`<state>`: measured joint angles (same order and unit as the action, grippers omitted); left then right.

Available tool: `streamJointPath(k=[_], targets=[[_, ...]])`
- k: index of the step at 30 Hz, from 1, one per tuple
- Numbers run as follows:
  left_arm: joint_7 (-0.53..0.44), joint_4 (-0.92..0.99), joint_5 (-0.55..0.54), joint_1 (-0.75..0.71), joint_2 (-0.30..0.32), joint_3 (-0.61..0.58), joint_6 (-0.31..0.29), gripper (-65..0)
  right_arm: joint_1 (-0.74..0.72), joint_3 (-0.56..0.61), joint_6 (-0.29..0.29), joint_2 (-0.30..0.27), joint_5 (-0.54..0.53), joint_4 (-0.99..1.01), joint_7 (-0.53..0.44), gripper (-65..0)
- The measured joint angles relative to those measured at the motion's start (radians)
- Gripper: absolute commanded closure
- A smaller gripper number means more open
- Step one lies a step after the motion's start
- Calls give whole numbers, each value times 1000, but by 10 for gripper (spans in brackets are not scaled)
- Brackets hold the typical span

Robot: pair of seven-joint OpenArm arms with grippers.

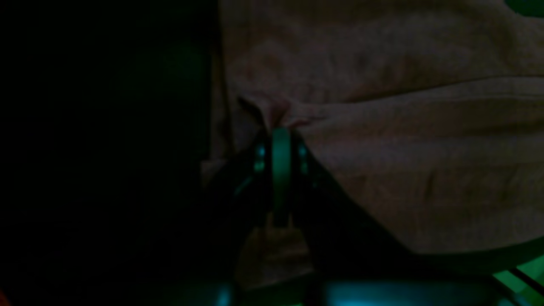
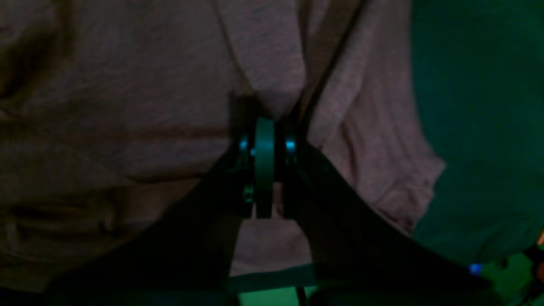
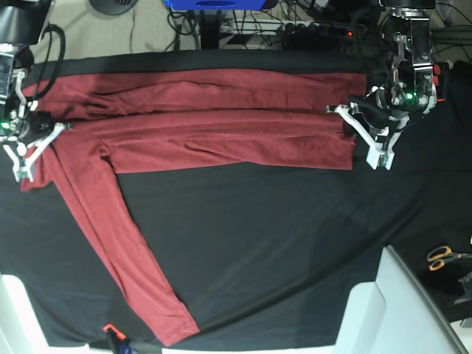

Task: Fold the T-shirt properly
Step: 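Pull the folded edge taut with both grippers, sliding it toward the collar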

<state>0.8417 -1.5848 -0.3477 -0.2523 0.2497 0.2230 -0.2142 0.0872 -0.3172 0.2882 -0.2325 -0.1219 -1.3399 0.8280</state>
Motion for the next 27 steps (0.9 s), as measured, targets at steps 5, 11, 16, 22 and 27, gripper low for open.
streamJointPath(k=[5, 11, 16, 22, 27], targets=[[1, 0, 4, 0, -1, 2, 1, 0, 0, 0, 0, 0, 3, 1, 0, 0], [1, -2, 6, -23, -2, 5, 0, 0, 0, 0, 0, 0, 3, 1, 0, 0], [-1, -2, 8, -24, -3, 5, 1, 0, 0, 0, 0, 0, 3, 3, 0, -3], [0, -2, 8, -27, -3, 3, 1, 0, -4, -4, 0, 0, 3, 5, 0, -41], [0, -2, 8, -28, 2, 4, 2, 0, -6, -5, -1, 0, 11, 5, 0, -254]])
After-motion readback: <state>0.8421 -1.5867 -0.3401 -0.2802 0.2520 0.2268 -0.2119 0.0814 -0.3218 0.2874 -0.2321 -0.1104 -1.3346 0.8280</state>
